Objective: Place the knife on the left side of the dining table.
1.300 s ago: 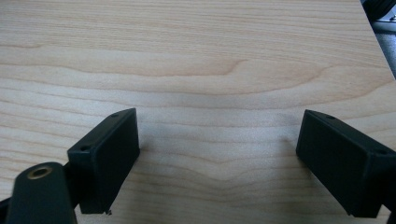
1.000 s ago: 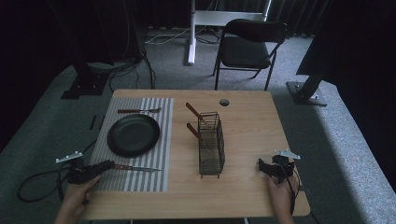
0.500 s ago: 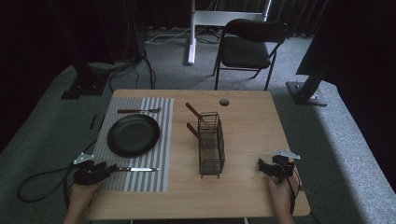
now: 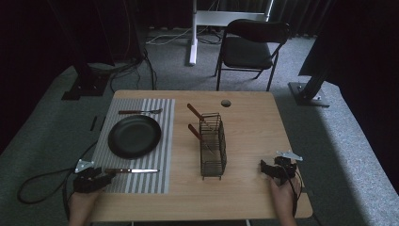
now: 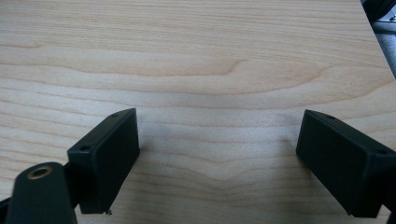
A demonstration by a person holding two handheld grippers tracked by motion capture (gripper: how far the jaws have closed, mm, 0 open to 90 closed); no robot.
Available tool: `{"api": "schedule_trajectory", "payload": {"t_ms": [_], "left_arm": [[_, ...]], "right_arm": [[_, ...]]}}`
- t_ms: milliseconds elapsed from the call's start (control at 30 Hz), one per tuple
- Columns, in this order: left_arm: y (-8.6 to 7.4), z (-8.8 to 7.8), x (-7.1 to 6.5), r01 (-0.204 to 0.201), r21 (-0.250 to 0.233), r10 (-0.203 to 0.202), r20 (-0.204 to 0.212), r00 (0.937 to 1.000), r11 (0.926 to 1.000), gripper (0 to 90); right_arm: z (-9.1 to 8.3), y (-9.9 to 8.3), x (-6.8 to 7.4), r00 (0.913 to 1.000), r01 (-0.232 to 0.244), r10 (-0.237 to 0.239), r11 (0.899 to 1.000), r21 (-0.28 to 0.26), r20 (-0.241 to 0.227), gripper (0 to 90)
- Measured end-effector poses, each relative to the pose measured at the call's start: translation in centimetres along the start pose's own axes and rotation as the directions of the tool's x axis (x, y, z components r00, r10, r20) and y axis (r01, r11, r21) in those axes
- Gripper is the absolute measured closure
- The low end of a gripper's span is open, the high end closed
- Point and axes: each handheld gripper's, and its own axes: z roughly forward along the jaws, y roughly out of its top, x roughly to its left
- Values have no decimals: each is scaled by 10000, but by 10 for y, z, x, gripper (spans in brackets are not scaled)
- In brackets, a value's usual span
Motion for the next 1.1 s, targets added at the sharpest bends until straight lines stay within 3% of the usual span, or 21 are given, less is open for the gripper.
{"api": "schedule_trajectory", "payload": {"t_ms": [200,233,300,367,433,467,567,667,700,767,800,900,1100], "left_arm": [[-12,-7,-16,-22,59,23,-186,9998,10000,267],[-13,-6,-18,-123,212,127,-230,9997,9997,184],[-16,-7,-21,-195,212,203,-396,9990,9996,175],[-17,-7,-22,-193,305,206,-425,9989,9993,99],[-19,-8,-24,-158,302,181,-751,9970,9994,73],[-19,-7,-25,-132,432,168,-844,9963,9990,1],[-22,-6,-25,-85,521,135,-975,9951,9986,0],[-27,-6,-27,-50,155,74,-1540,9880,9999,1],[-28,-6,-28,-187,51,193,-1891,9818,9998,1],[-29,-7,-29,-289,34,290,-2039,9786,9996,1],[-30,-9,-29,-485,-68,453,-2481,9677,9988,1],[-31,-13,-28,-471,-282,367,-2950,9548,9985,1],[-34,-12,-29,-491,-36,456,-3088,9500,9988,1]], "right_arm": [[0,0,0,10000,0,0,10000,-1,-2,122],[0,0,0,10000,-4,4,10000,1,-1,123],[0,0,0,10000,-3,3,10000,-1,1,122],[0,0,0,10000,-2,2,10000,-3,2,122],[0,0,0,10000,-2,2,10000,-1,0,123],[0,0,0,10000,-4,4,10000,-5,0,122],[0,0,0,10000,-3,3,10000,1,-1,122],[0,0,0,10000,-3,3,10000,-2,1,122],[0,0,0,10000,-3,3,10000,-2,1,123],[0,0,0,10000,-1,1,10000,-2,2,123],[0,0,0,10000,-1,1,10000,-3,1,122],[0,0,0,10000,-1,1,10000,-6,-2,122],[0,0,0,10000,-6,6,10000,-4,-1,122]]}}
